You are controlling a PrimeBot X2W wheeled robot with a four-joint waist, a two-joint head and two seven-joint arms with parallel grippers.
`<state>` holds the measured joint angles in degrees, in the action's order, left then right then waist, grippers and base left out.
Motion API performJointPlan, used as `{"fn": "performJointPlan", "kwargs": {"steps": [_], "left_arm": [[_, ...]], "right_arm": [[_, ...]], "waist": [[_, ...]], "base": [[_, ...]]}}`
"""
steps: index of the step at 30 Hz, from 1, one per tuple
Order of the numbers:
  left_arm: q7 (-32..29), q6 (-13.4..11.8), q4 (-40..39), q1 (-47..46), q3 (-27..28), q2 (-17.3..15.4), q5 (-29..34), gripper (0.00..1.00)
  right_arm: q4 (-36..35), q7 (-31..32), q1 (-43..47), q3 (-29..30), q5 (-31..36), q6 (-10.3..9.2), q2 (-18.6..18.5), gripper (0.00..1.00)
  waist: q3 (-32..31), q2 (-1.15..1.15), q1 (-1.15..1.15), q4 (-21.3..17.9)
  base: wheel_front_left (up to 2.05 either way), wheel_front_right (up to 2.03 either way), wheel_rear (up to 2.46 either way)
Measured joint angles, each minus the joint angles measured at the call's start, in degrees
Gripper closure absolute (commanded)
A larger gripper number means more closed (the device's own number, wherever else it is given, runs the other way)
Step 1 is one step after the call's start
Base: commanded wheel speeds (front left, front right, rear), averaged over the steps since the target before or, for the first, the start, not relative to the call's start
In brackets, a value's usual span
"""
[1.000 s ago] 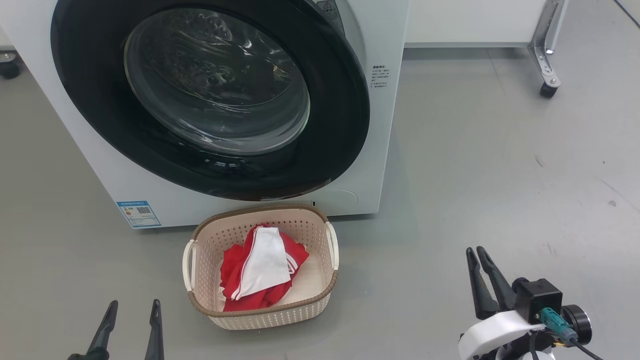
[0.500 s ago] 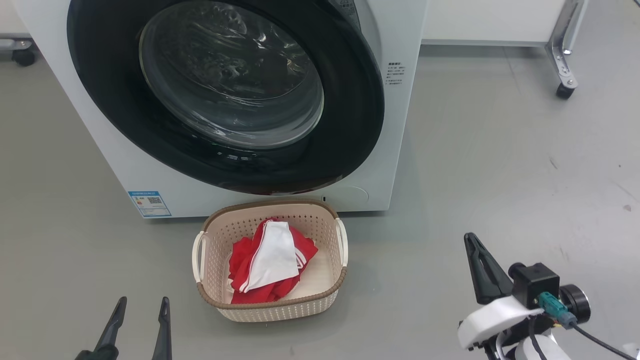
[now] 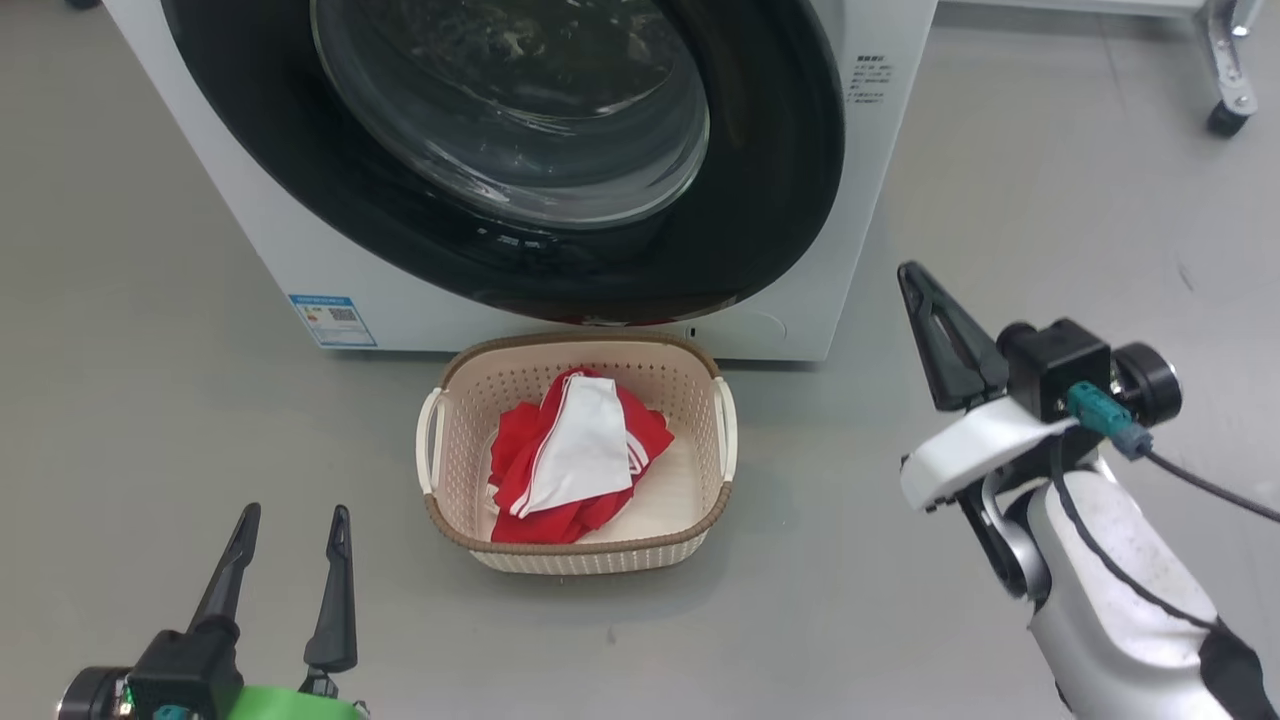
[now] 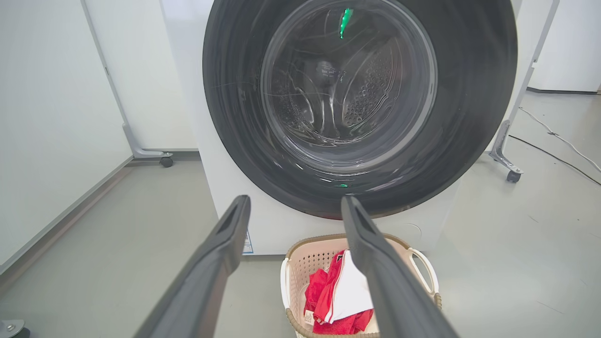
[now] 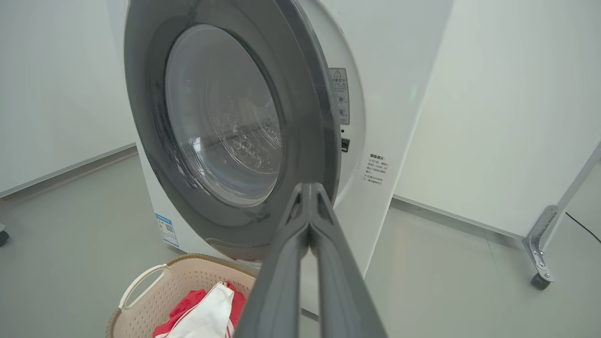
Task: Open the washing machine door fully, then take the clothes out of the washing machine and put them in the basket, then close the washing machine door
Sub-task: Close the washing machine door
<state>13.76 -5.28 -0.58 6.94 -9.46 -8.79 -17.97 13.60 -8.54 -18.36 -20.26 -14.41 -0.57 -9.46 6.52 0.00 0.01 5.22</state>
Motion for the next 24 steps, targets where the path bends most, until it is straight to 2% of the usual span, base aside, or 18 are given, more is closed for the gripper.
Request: {"fn": "performJointPlan", "kwargs": {"steps": [14, 24], "left_arm": [[0.5, 1.8, -0.9, -6.9, -0.7, 0.8, 0.0, 0.0], [0.5, 3.1, -0.1, -11.3, -1.4, 2.1, 0.0, 0.0]], "right_arm": [[4.4, 3.3, -19.0, 2.4, 0.5, 0.53, -0.3, 1.0], [9.8, 3.7, -27.4, 2.7, 0.9, 1.65, -0.7, 1.0]], "waist": [[9.2, 0.0, 0.01, 5.1], [14.8, 0.0, 0.01, 8.4]], "base": [[0.0, 0.0, 0.0], [0.0, 0.0, 0.0]]}}
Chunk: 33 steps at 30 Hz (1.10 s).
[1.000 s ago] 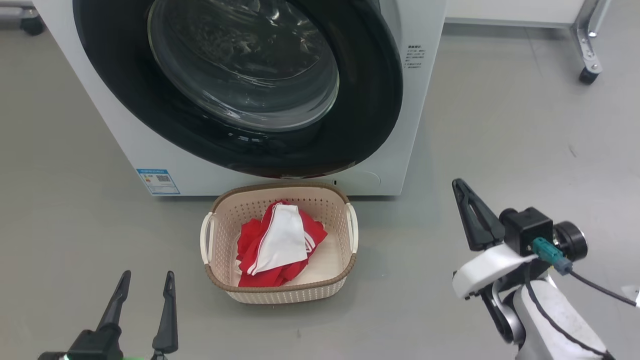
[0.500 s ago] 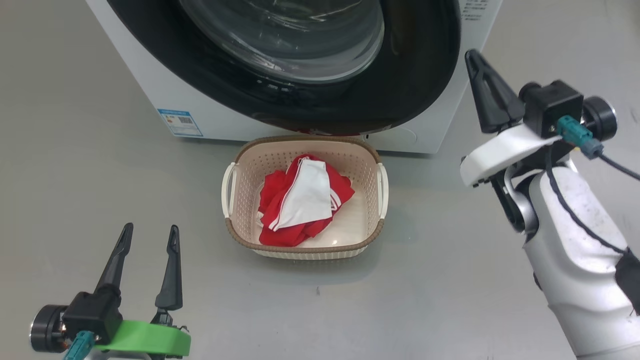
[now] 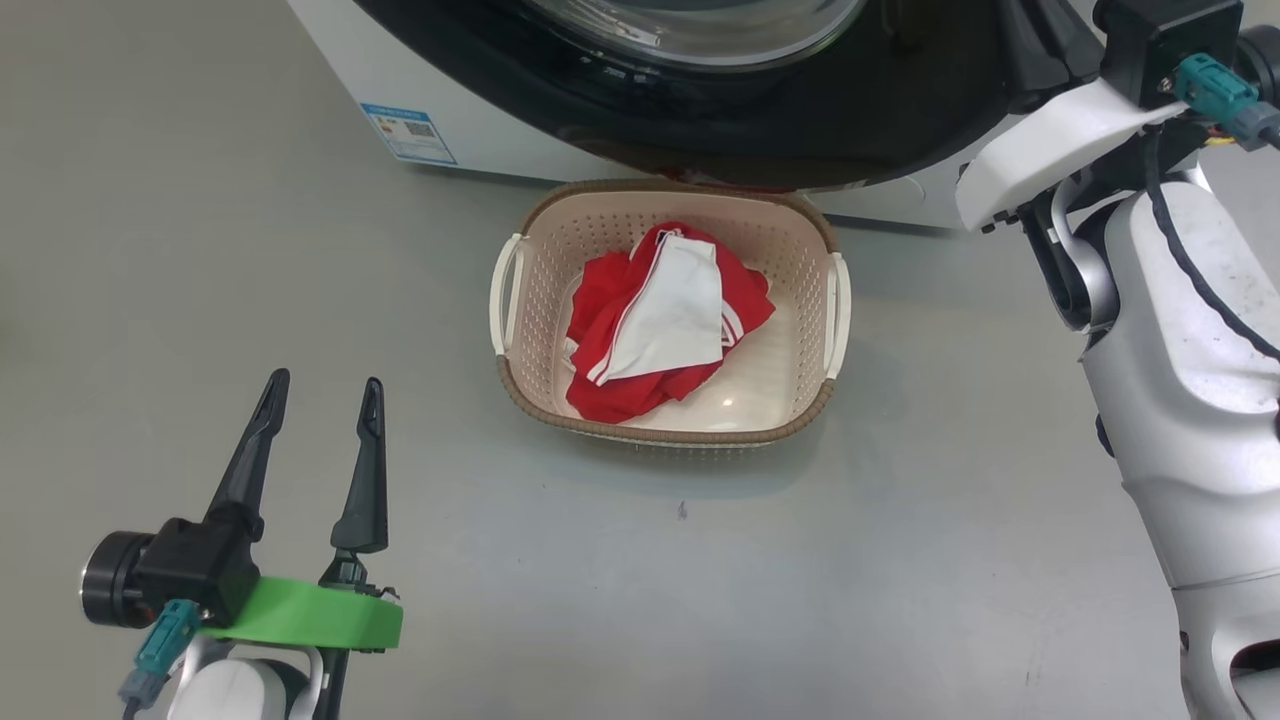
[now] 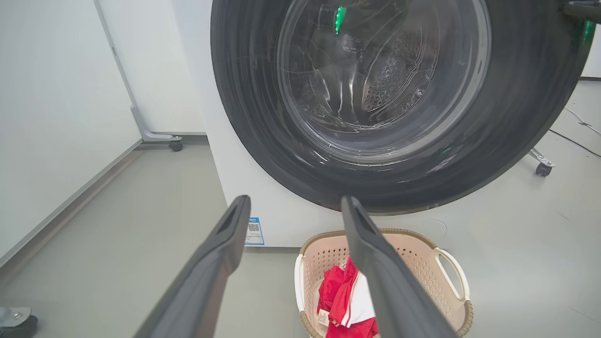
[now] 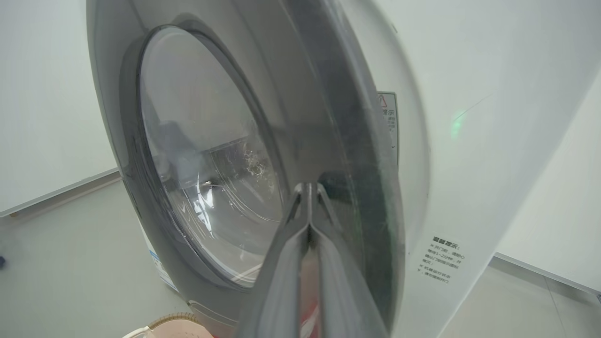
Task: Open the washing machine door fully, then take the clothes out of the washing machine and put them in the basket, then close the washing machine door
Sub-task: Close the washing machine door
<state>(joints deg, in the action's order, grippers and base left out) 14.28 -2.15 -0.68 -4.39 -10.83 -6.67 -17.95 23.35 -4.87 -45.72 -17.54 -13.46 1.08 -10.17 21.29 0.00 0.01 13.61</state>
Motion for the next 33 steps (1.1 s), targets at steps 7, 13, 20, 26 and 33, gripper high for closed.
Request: {"fn": "performJointPlan", "kwargs": {"steps": [7, 13, 20, 26, 33], "left_arm": [[0.0, 0.5, 1.0, -1.2, -0.1, 0.5, 0.0, 0.0], [0.1, 1.2, 1.5, -2.3, -0.5, 0.9, 0.0, 0.0], [0.2, 1.9, 1.6, -4.1, -0.4, 1.8, 0.5, 0.0], [0.2, 2.0, 1.9, -4.3, -0.3, 2.0, 1.1, 0.0], [0.2, 2.5, 2.0, -5.1, -0.2, 2.3, 1.5, 0.0]], "right_arm": [[3.3, -1.0, -3.5, 0.7, 0.0, 0.36, -0.1, 1.0], [6.2, -1.0, -7.8, 1.7, 0.0, 0.36, -1.0, 1.0], [9.4, -1.8, -12.1, 2.4, 0.5, 0.36, -2.1, 1.0], [12.6, -3.2, -14.4, 3.8, 0.4, 0.2, -2.2, 1.0], [15.1, -4.8, -16.2, 4.9, 0.4, -0.4, -2.6, 1.0]], "waist": [[1.9, 0.0, 0.0, 1.8], [3.3, 0.0, -0.01, 2.8], [4.8, 0.0, -0.01, 3.9], [5.3, 0.0, -0.01, 4.6], [5.6, 0.0, -0.01, 5.1]], "base": [[0.0, 0.0, 0.0], [0.0, 0.0, 0.0], [0.0, 0.0, 0.0], [0.0, 0.0, 0.0], [0.0, 0.0, 0.0]]}}
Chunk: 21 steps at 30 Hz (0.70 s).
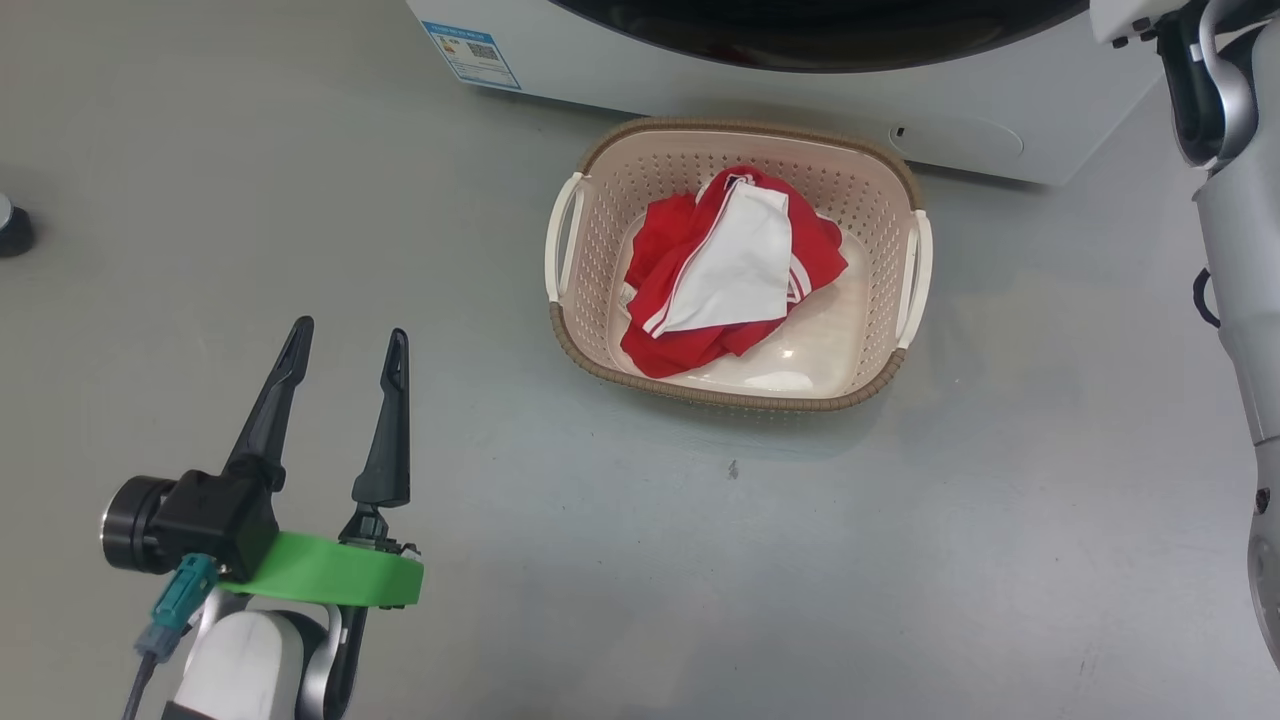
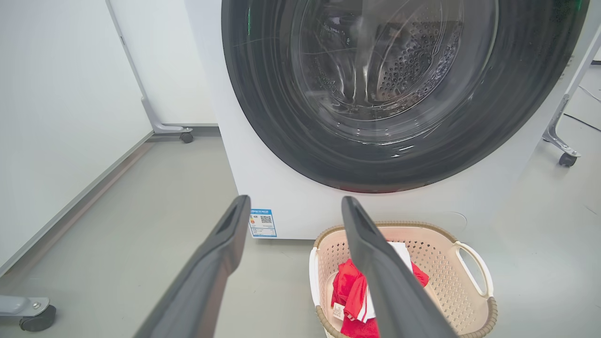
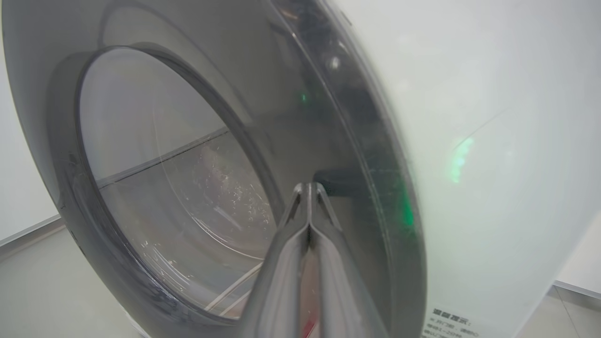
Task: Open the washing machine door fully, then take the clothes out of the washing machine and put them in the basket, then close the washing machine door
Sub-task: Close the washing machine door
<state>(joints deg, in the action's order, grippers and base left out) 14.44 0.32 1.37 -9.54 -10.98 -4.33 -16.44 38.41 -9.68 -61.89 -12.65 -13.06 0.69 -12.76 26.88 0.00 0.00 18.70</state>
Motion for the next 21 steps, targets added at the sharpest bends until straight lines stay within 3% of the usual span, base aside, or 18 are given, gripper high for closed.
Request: {"fn": "performJointPlan", "kwargs": {"steps": [7, 21], "left_arm": [[0.0, 0.1, 0.3, -0.5, 0.8, 0.4, 0.4, 0.0], [0.0, 0.1, 1.6, -0.5, 2.7, 0.4, 1.6, 0.0]], "right_arm": [[2.5, -1.9, -0.7, -0.6, -0.1, -0.05, 0.4, 1.0], [4.3, -4.3, 3.9, -3.1, -0.6, 2.87, 4.3, 1.0]], "waist": [[-0.1, 0.0, 0.0, 0.1], [-3.2, 0.0, 0.0, -2.6]], "base": [[0.0, 0.0, 0.0], [0.0, 0.0, 0.0]]}}
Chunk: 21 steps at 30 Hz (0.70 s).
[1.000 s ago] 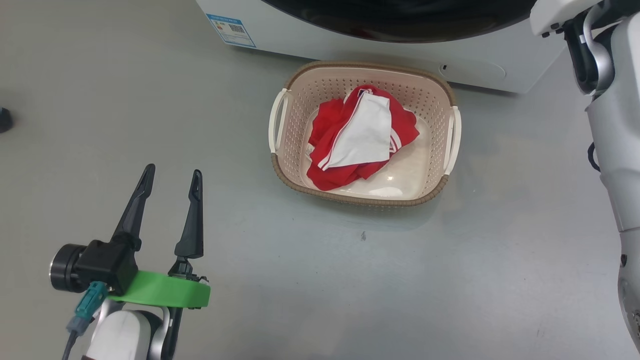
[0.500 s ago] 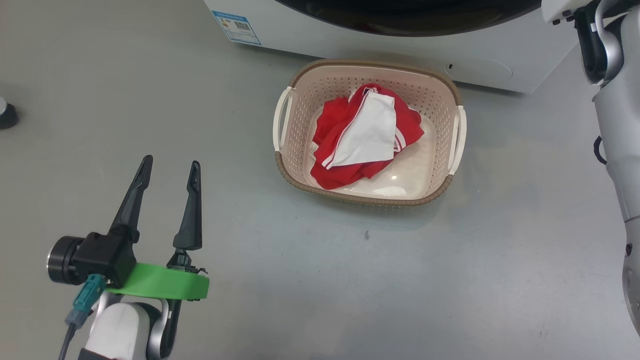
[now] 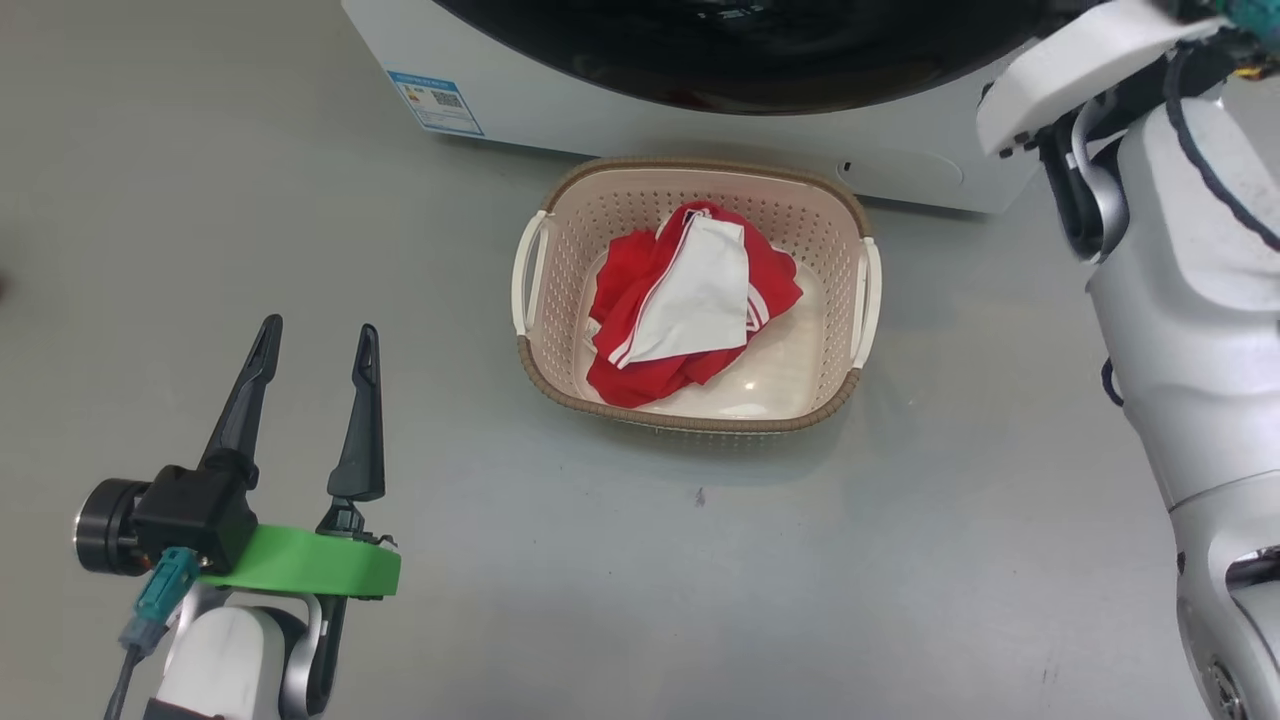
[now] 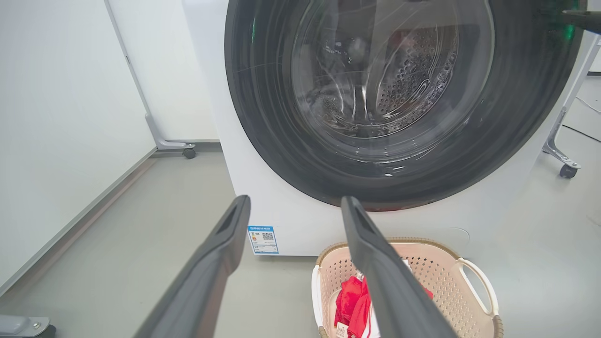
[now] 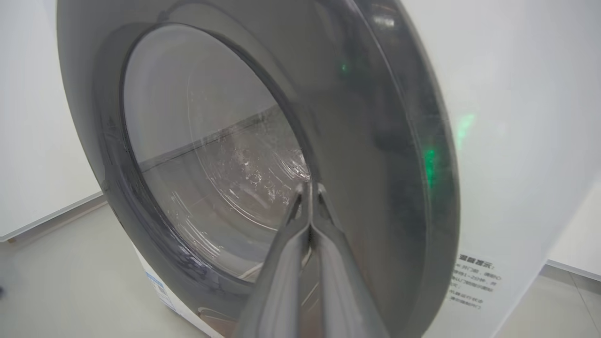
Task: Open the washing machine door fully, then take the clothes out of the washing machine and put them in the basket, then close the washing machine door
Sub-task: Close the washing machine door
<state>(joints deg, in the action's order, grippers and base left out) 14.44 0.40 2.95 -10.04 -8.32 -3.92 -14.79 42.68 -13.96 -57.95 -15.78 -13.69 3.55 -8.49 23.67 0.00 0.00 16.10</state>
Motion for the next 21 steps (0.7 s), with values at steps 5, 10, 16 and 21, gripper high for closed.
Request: {"fn": "performJointPlan", "kwargs": {"steps": [5, 10, 16, 21], "left_arm": [[0.0, 0.0, 0.3, 0.1, 0.9, 0.0, 0.3, 0.0], [0.0, 0.0, 0.6, 0.5, 1.3, 0.0, 0.3, 0.0], [0.0, 0.0, 1.0, 1.7, 2.4, -0.4, 0.8, 0.0], [0.0, 0.0, 2.0, 3.9, 2.9, -0.5, 0.8, 0.0]], "right_arm": [[0.0, -0.2, 4.7, 0.4, -1.2, 0.44, 1.1, 0.0], [-0.2, -0.3, 8.5, 0.7, -1.4, 0.44, 1.3, 0.0], [-2.3, -0.3, 14.0, 1.3, -2.1, 0.41, 2.3, 0.0], [-5.6, -0.3, 18.7, 2.0, -3.0, 0.26, 3.3, 0.0]], "waist": [[-1.8, 0.0, 0.0, -1.4], [-3.6, 0.0, -0.01, -3.0], [-5.7, 0.0, -0.01, -4.9], [-7.3, 0.0, -0.01, -6.8]], "base": [[0.0, 0.0, 0.0], [0.0, 0.0, 0.0], [0.0, 0.0, 0.0], [0.0, 0.0, 0.0]]}}
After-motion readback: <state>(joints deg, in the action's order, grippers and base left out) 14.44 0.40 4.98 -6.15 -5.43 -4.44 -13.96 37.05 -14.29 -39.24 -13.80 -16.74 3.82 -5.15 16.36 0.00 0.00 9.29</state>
